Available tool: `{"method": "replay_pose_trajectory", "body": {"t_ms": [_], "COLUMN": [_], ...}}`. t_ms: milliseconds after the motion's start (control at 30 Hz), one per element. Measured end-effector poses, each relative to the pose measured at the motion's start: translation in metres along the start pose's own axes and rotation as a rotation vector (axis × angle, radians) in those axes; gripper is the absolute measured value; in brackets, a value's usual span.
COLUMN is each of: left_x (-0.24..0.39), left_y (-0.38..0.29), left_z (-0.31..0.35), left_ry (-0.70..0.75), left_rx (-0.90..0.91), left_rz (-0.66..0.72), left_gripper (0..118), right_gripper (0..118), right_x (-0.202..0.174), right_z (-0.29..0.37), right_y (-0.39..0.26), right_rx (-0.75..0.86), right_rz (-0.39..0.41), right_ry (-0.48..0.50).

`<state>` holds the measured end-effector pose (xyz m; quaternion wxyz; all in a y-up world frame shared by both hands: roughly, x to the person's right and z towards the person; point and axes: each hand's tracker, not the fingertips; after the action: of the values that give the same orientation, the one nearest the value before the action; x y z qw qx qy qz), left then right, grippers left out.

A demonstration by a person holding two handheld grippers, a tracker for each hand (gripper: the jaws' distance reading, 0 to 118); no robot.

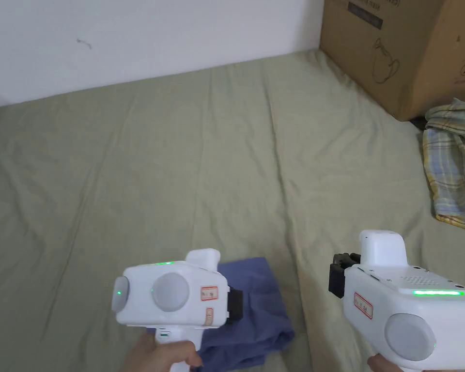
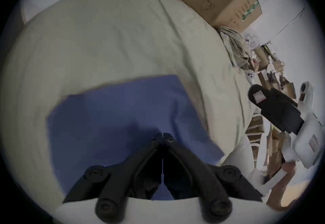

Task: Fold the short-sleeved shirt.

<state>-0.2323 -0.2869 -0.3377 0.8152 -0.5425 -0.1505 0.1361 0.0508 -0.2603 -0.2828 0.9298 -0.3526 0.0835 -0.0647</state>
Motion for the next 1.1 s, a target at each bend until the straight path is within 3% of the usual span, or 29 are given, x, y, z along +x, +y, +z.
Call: {"method": "replay_pose_trajectory", "body": {"t_ms": [367,500,667,833,1100], "left_x": [0.07,0.075,0.086,0.038,-0.11], "left_y": [-0.014,-0.018,-0.019,-0.014,-0.055], "left_z": [-0.055,-0.066,-0.034,0.044,0.137], "left_ry": [-0.014,-0.135,-0.155,-0.254,-0.243], "left_rx": [-0.106,-0.129,-0.078,0.077,0.283], "left_rz": [-0.144,-0.068,-0.169,-0.066,0.239], "left_gripper": [0,0,0,0,0], "right_gripper": [1,1,1,1,1], "right_x": [0.015,0.017,0.015,-0.001,-0.075], "right_z": [0.002,0.006,0.015,0.026,0.011], "right_y": [-0.003,-0.003,0.002,0.025,0.061], "right_rx": [-0.009,-0.007,-0.006,0.011,-0.086], "right_rz": [-0.03,-0.029,-0.014,0.013,0.101], "right_ry": [-0.025,-0.033,-0.043,0.007,0.256]}}
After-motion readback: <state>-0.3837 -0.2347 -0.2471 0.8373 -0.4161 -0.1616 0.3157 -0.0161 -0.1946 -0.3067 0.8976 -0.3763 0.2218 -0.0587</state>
